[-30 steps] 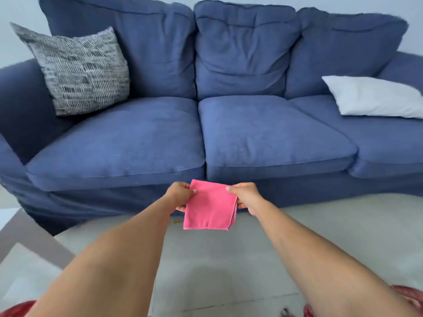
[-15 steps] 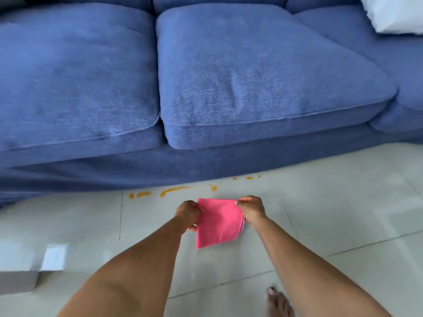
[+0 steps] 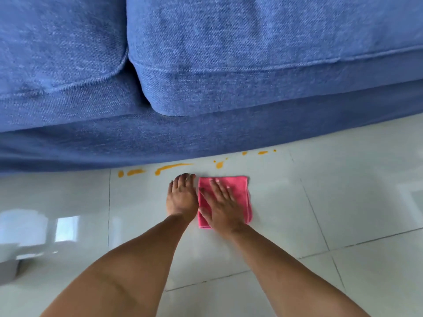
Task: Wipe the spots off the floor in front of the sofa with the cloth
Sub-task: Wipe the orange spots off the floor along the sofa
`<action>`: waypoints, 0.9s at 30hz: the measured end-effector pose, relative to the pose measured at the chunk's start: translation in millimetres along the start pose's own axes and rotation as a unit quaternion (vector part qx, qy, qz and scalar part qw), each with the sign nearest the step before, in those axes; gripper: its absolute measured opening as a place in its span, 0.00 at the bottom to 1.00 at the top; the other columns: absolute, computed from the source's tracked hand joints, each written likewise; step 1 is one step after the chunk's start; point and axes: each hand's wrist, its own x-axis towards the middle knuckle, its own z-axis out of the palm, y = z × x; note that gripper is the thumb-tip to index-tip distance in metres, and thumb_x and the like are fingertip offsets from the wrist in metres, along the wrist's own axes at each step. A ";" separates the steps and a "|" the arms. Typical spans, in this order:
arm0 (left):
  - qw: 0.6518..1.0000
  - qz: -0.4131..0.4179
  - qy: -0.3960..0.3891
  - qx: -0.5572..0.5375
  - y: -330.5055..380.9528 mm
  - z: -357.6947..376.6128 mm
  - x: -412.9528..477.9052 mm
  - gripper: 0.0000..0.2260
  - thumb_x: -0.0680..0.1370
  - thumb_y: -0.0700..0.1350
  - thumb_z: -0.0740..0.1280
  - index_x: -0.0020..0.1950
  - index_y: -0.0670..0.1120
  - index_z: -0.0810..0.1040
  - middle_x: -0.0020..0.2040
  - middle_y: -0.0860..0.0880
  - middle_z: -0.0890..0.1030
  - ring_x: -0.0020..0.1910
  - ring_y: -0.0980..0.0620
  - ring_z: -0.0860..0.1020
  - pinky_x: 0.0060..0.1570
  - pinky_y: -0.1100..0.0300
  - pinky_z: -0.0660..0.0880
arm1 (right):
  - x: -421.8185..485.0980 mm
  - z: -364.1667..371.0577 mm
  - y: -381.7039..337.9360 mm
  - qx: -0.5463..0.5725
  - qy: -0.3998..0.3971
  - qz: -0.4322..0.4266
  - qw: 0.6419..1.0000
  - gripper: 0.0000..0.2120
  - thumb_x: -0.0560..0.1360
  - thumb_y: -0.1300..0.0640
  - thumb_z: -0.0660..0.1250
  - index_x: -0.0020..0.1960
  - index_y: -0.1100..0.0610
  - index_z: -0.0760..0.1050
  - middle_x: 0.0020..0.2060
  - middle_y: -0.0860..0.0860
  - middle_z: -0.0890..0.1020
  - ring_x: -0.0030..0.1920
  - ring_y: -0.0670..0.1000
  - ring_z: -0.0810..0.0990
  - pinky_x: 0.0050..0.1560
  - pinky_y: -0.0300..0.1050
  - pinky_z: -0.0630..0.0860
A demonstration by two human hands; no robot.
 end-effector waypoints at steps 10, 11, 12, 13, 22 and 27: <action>0.997 0.032 0.033 0.063 -22.9 48.7 7.4 0.30 0.81 0.59 0.44 0.80 0.48 0.46 0.81 0.48 0.45 0.79 0.48 0.42 0.76 0.45 0.42 | -30.7 1.9 119.6 -0.035 0.005 0.274 0.961 0.34 0.76 0.35 0.41 0.79 0.48 0.48 0.80 0.53 0.51 0.79 0.55 0.49 0.76 0.57 0.45; 0.997 0.032 0.035 0.060 -23.0 49.7 6.9 0.30 0.81 0.59 0.44 0.80 0.48 0.46 0.81 0.49 0.45 0.79 0.48 0.42 0.76 0.45 0.42 | -23.9 -5.4 138.8 -0.033 -0.001 0.305 0.952 0.35 0.75 0.35 0.39 0.79 0.48 0.46 0.80 0.53 0.48 0.79 0.55 0.46 0.77 0.56 0.43; 0.997 0.032 0.038 0.058 -23.2 49.3 6.4 0.30 0.81 0.59 0.44 0.80 0.48 0.46 0.81 0.49 0.45 0.79 0.48 0.42 0.76 0.44 0.42 | -14.1 -11.3 156.8 -0.026 -0.001 0.331 0.943 0.36 0.75 0.36 0.38 0.80 0.48 0.45 0.80 0.54 0.47 0.79 0.55 0.45 0.77 0.56 0.42; 0.997 0.032 0.042 0.058 -23.7 49.7 6.5 0.30 0.81 0.59 0.44 0.80 0.49 0.46 0.81 0.49 0.45 0.79 0.48 0.42 0.76 0.44 0.42 | -1.7 -16.5 171.8 -0.022 0.005 0.354 0.935 0.36 0.75 0.36 0.38 0.80 0.49 0.44 0.80 0.54 0.46 0.79 0.55 0.44 0.77 0.56 0.42; 0.996 0.037 0.063 0.051 -26.6 53.2 8.5 0.30 0.81 0.58 0.46 0.80 0.49 0.48 0.81 0.49 0.46 0.79 0.48 0.44 0.76 0.45 0.42 | 123.8 -28.8 121.5 -0.014 -0.003 0.280 0.960 0.33 0.77 0.38 0.42 0.75 0.51 0.63 0.76 0.52 0.64 0.76 0.57 0.57 0.76 0.56 0.48; 0.995 0.044 0.076 0.038 -27.9 52.5 7.3 0.29 0.81 0.56 0.47 0.80 0.49 0.50 0.81 0.49 0.49 0.80 0.49 0.46 0.76 0.45 0.44 | 66.7 -10.8 62.5 -0.052 -0.020 0.069 0.996 0.32 0.77 0.37 0.47 0.79 0.45 0.52 0.79 0.50 0.54 0.79 0.53 0.49 0.77 0.56 0.45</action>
